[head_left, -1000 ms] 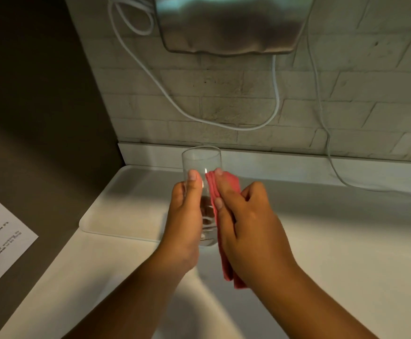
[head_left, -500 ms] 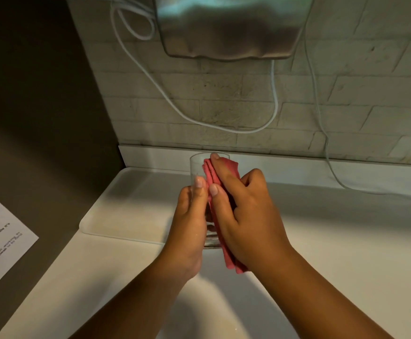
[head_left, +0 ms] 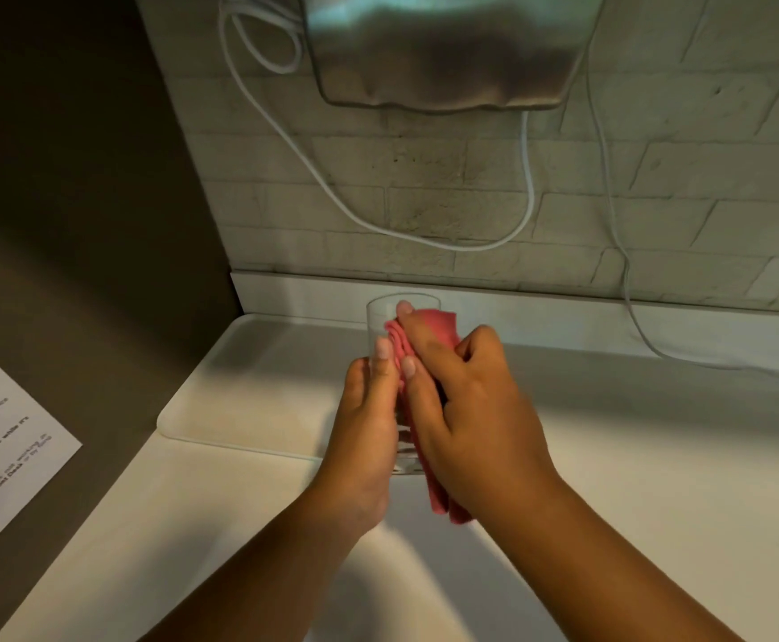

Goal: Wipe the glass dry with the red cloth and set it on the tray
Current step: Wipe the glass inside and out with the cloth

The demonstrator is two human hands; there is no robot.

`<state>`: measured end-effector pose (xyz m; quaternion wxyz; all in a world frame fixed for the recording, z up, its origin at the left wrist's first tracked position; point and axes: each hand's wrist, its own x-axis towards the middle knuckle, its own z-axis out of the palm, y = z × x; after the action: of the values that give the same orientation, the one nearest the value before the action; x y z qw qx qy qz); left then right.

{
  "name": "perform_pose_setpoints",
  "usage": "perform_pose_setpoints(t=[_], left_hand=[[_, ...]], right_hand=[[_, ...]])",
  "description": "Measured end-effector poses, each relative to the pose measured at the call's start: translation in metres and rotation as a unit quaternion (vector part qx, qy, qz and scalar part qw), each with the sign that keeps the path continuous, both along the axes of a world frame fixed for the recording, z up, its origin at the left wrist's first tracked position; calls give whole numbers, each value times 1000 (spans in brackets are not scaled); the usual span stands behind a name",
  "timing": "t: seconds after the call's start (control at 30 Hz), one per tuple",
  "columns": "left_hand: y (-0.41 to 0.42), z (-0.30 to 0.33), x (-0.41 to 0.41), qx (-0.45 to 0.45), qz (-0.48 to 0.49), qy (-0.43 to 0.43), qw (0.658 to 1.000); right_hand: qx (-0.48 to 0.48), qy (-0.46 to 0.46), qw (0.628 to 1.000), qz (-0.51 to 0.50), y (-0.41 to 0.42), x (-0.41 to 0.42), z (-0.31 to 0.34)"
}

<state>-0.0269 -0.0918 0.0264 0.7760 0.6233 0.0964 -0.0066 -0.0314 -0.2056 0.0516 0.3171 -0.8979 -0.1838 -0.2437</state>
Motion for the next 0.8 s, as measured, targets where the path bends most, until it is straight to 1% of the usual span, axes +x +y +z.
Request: perform_pose_setpoints(t=[0.17,0.33,0.4,0.47,0.53,0.8], left_hand=[[-4,1,-1,32,-3,-15,999],[1,6,3,22,23,-14,999],[6,7,7,14,37,-15,999],[9,10,9,11,43,-12,999],[10,10,10,7,40,-9,999],[6,0,8,20,11,-24,999]], right_hand=[[42,2,999,-32,-2,15,11],[68,28,997,-20,-1,8,0],[53,37,998,1,3,-2,-7],[14,24,1000,15,8,-11,-13],[-1,15,1000,17,10,-11,-14],[71,4,997,-15,8,24,2]])
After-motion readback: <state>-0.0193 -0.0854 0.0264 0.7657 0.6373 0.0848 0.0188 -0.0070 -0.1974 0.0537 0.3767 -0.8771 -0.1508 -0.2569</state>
